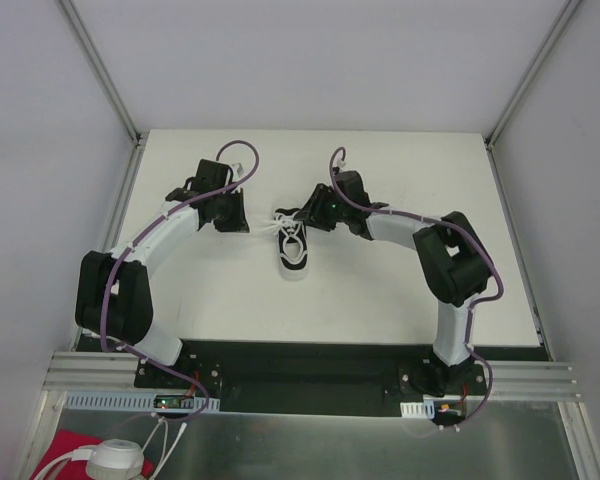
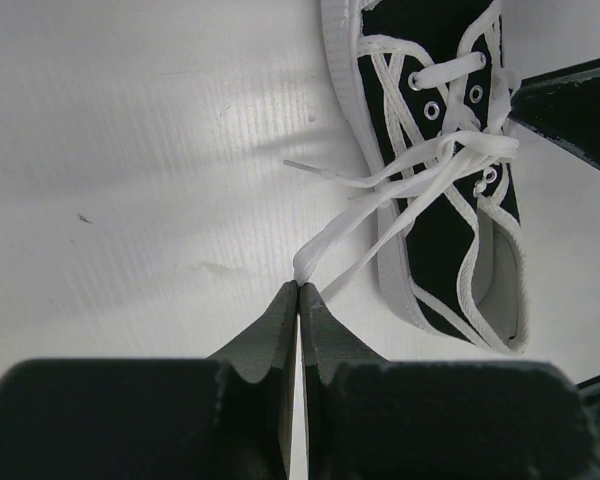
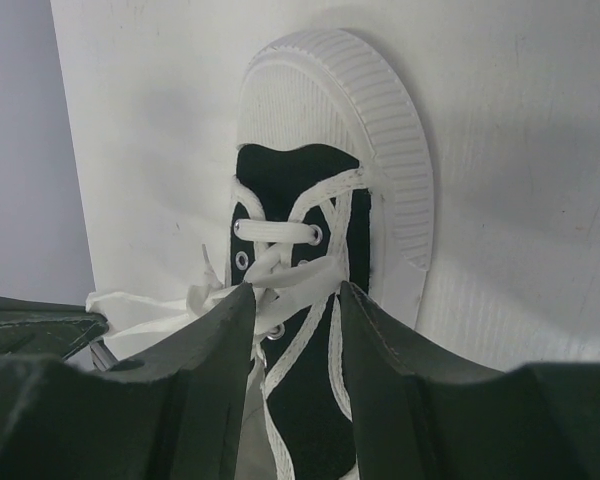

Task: Tie the shoes
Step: Tie the shoelace on the shoe.

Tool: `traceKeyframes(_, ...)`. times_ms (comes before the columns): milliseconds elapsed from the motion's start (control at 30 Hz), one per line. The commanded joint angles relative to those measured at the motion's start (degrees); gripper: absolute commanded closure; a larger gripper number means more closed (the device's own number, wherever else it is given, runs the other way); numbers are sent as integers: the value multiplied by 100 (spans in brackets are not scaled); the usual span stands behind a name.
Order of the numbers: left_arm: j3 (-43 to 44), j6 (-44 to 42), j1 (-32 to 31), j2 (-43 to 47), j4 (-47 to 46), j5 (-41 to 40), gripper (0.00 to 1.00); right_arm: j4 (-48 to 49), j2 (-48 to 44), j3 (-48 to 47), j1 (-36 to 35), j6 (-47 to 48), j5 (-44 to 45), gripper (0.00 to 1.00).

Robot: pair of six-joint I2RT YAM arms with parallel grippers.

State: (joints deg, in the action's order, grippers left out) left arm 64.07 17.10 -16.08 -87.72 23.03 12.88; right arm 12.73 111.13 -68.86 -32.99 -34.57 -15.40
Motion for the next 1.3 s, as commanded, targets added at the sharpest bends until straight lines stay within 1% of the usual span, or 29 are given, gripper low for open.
traceKeyframes(0,26,-49,-10,124,9,-84,100,168,119,-286,-67,-94,-200,58)
traceKeyframes(133,17,-49,-10,124,9,-84,100,168,14,-269,-120,-33,-148,59)
traceKeyframes(200,17,-49,-10,115,0,-93,100,160,-65,-181,-128,11,-34,61)
traceKeyframes(300,17,-40,-10,106,18,-76,100,151,-144,-128,-120,64,54,74)
traceKeyframes(333,26,-40,-10,98,9,-67,100,151,-162,-110,-128,64,54,83)
traceKeyframes(367,26,-40,-10,106,9,-67,100,151,-153,-119,-120,64,54,88)
traceKeyframes(433,26,-32,-10,106,9,-84,100,159,-162,-119,-120,73,55,98)
traceKeyframes(467,26,-40,-1,106,18,-93,100,159,-153,-119,-128,64,63,99)
traceKeyframes(833,-132,-14,104,168,18,-225,100,256,-531,206,-85,169,432,99)
traceKeyframes(1267,-193,39,175,62,9,-348,100,335,-522,224,-58,205,371,99)
